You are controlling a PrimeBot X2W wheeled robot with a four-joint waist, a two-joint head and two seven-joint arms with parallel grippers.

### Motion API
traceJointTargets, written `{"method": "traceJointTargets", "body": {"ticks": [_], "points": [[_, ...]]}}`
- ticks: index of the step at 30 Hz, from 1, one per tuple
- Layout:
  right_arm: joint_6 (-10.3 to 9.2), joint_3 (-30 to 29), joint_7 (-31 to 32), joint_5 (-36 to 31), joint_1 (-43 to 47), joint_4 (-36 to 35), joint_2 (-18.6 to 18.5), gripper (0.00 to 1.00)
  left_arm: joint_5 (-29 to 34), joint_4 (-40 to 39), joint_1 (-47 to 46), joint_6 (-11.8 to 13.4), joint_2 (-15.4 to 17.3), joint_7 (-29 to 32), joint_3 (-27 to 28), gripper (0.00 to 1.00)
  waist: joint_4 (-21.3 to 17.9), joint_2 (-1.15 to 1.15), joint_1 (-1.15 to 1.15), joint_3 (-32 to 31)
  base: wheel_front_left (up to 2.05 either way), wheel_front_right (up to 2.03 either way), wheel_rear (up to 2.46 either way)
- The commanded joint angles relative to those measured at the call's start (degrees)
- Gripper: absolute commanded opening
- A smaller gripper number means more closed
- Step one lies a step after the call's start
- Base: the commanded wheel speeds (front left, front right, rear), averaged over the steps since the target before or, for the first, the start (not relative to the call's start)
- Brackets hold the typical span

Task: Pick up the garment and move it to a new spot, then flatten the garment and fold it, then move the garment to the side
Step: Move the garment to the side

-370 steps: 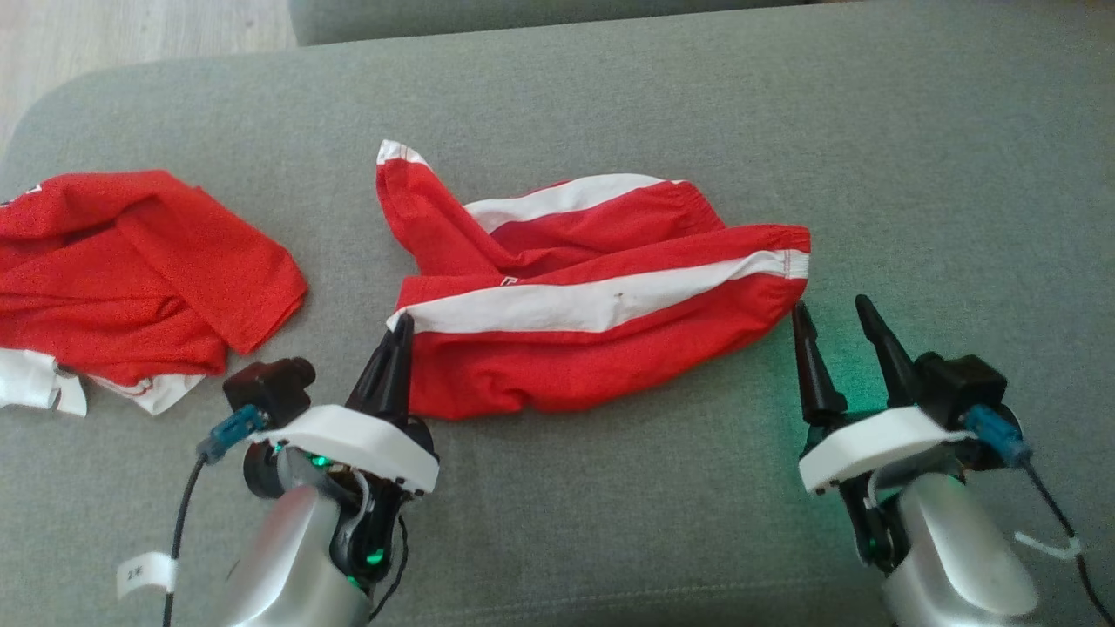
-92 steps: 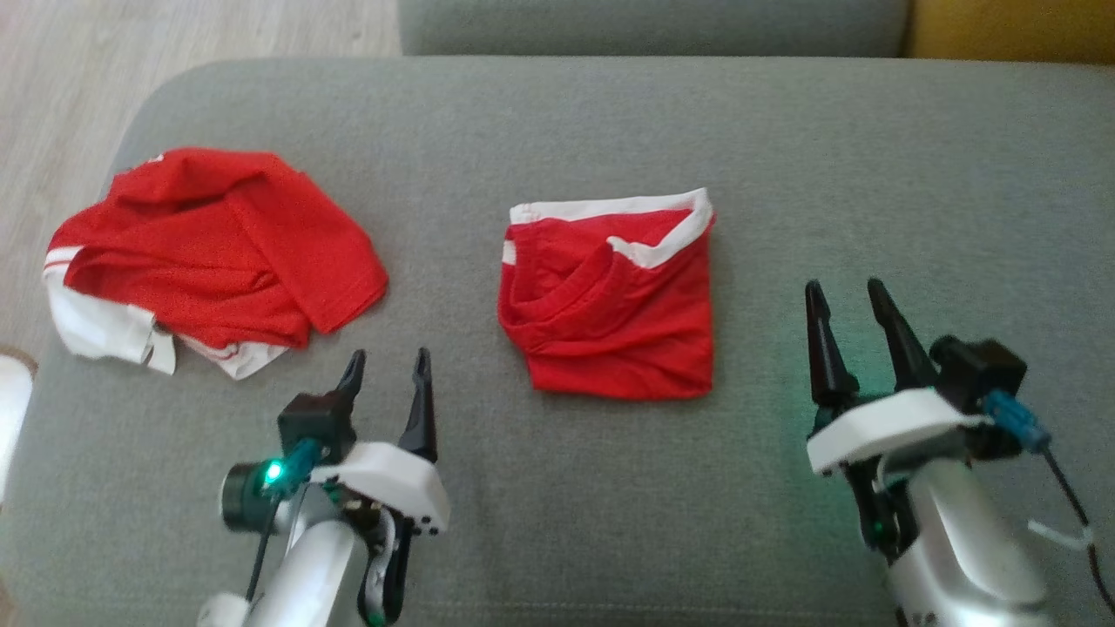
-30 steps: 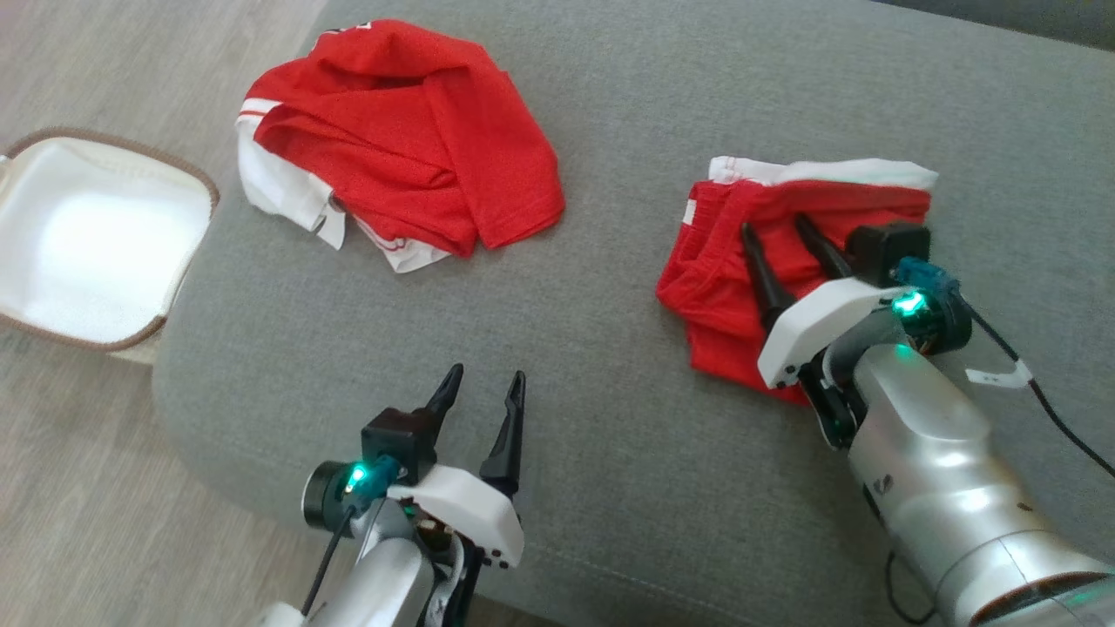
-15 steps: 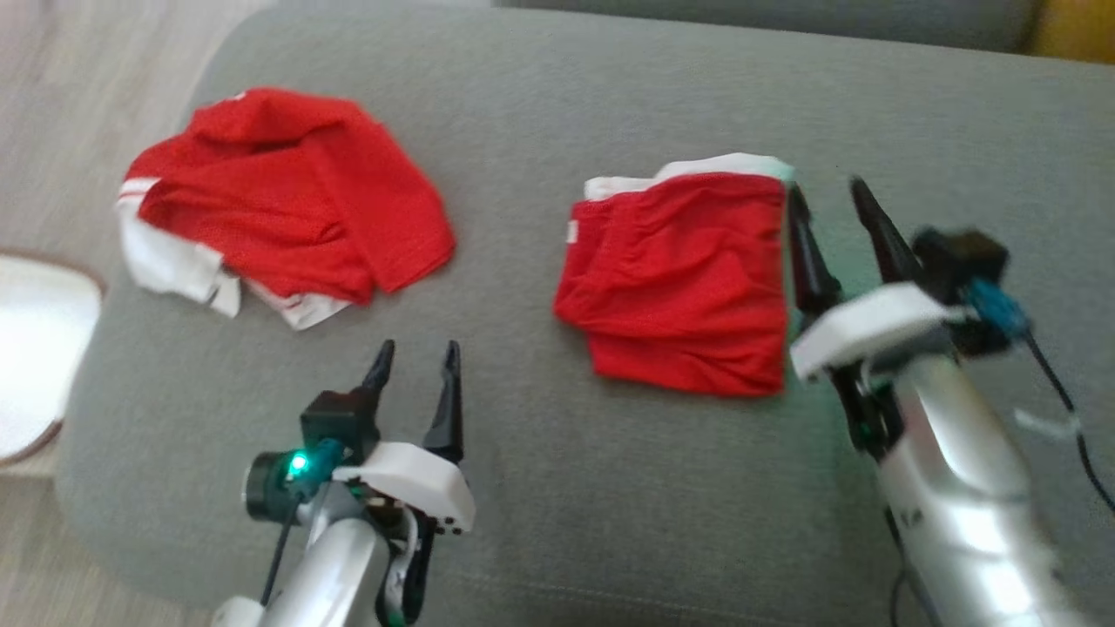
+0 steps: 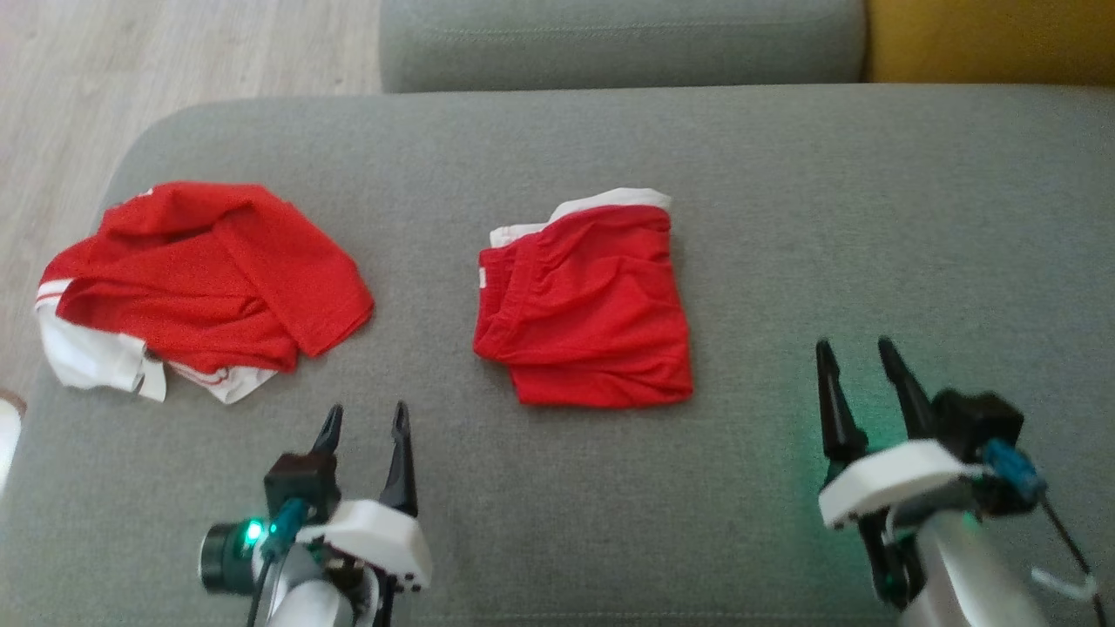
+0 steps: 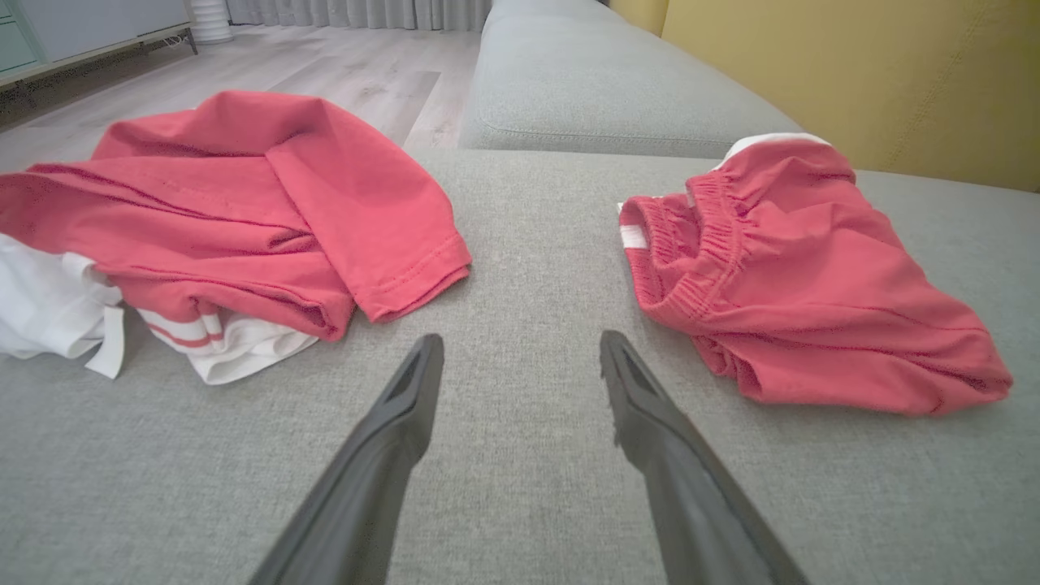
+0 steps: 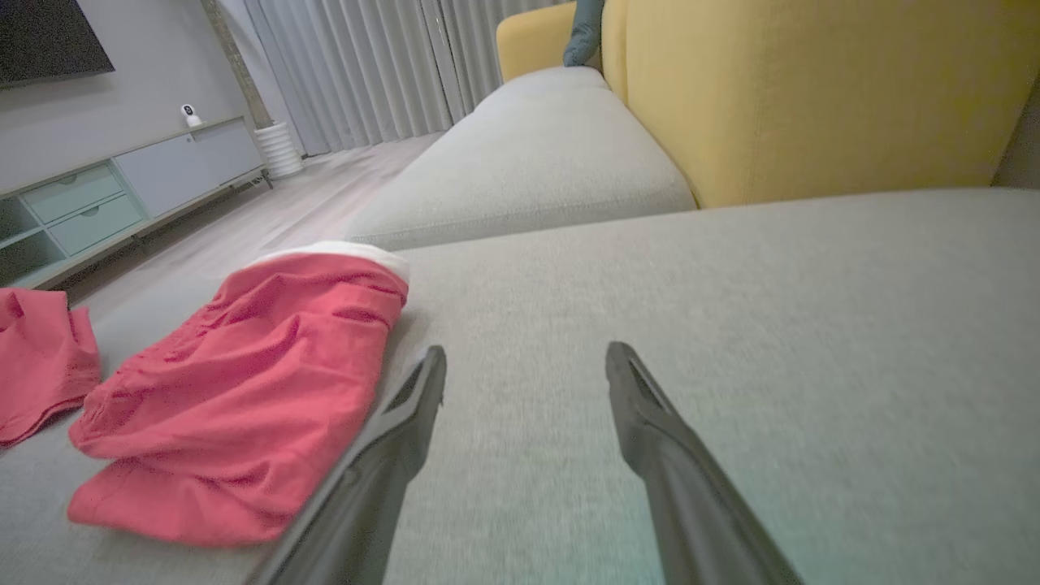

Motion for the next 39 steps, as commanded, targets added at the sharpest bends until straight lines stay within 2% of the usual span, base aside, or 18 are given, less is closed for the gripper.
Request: {"method": "traceJointTargets", "body": {"ticks": [1,6,11,17,24,29,30,31,32,33,36,39], "points": [[0.37,1.64,-0.54,0.79,-0.60,-1.50,0.28,1.00,0.56,-1.63,-0.84,0.46,0.51,-0.34,2.62,1.00,-0.83,0.00,0.00,-0.81,0.00,0.00,0.00],[0.37,2.49,-0.54,1.59,0.17,-1.03,0.28,1.00,0.59,-2.10,0.02,0.44,0.51,-0.34,2.71,1.00,-0.67,0.00,0.00,-0.46,0.00,0.00,0.00],[0.37,4.14,-0.54,2.43,-1.61,1.19,0.28,1.00,0.15,-2.50,-0.99,-0.05,0.51,-0.34,1.05,1.00,1.49,0.00,0.00,1.17,0.00,0.00,0.00],[0.37,7.05,-0.54,3.13,-9.72,8.49,0.28,1.00,-0.18,-2.65,-2.94,-0.57,0.51,-0.34,-1.39,1.00,6.11,0.00,0.00,4.81,0.00,0.00,0.00],[0.37,4.79,-0.54,0.13,-19.46,19.70,0.28,1.00,-1.32,-2.88,-5.05,-0.31,0.51,-0.34,-3.63,1.00,12.20,0.00,0.00,8.73,0.00,0.00,0.00],[0.37,3.78,-0.54,-0.05,-22.54,26.49,0.28,1.00,-1.93,-2.97,-5.22,-0.13,0.51,-0.34,-3.83,1.00,13.89,0.00,0.00,9.50,0.00,0.00,0.00],[0.37,3.97,-0.54,0.10,-23.07,27.76,0.28,0.96,-1.92,-3.00,-5.20,-0.06,0.51,-0.34,-3.81,1.00,14.03,0.00,0.00,9.54,0.00,0.00,0.00],[0.37,4.32,-0.54,0.18,-23.40,28.82,0.28,0.59,-1.96,-3.05,-5.15,0.01,0.51,-0.34,-3.77,1.00,14.07,0.00,0.00,9.54,0.00,0.00,0.00],[0.37,4.65,-0.54,0.38,-23.62,29.44,0.28,0.15,-2.04,-3.06,-5.11,0.10,0.51,-0.34,-3.68,1.00,13.91,0.00,0.00,9.51,0.00,0.00,0.00],[0.37,4.94,-0.54,0.50,-23.79,29.50,0.28,0.00,-2.12,-3.15,-5.12,0.15,0.51,-0.34,-3.61,1.00,13.54,0.00,0.00,9.48,0.00,0.00,0.00],[0.37,4.91,-0.54,0.54,-23.94,27.60,0.28,0.00,-2.01,-3.21,-5.35,0.06,0.51,-0.34,-3.45,1.00,11.41,0.00,0.00,9.30,0.00,0.00,0.00],[0.37,5.67,-0.54,0.61,-23.61,25.30,0.28,0.00,-1.65,-3.19,-5.89,-0.11,0.51,-0.34,-3.26,1.00,7.52,0.00,0.00,9.07,0.00,0.00,0.00]]}}
